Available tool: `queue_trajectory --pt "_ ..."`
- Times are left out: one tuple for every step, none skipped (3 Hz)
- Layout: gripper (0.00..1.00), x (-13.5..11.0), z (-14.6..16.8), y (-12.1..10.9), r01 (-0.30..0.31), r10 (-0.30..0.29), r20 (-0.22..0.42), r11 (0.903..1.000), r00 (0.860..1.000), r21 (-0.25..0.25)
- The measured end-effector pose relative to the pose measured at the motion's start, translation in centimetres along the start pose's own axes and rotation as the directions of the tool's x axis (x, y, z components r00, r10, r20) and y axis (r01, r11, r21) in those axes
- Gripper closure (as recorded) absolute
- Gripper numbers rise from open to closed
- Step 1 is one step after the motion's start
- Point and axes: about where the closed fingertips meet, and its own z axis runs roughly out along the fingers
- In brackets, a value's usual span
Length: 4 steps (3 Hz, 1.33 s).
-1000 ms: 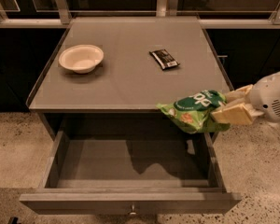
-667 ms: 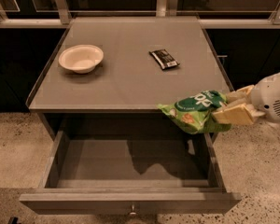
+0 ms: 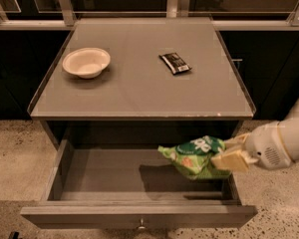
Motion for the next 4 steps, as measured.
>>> queue_trajectory --pt "1.00 4.1 4.1 -0.1 -0.072 0.069 -0.060 0.9967 0.996 -0.038" --pt "1.00 6.6 7.7 -1.1 -0.099 0.093 -0.116 0.9939 0.989 -0.049" --pt "0.81 6.6 7.8 -1.1 -0.099 0.093 -0.118 0.9939 0.989 -0.049" --pt "0.58 6.6 7.8 -1.1 -0.099 0.093 -0.118 0.9939 0.989 -0.049"
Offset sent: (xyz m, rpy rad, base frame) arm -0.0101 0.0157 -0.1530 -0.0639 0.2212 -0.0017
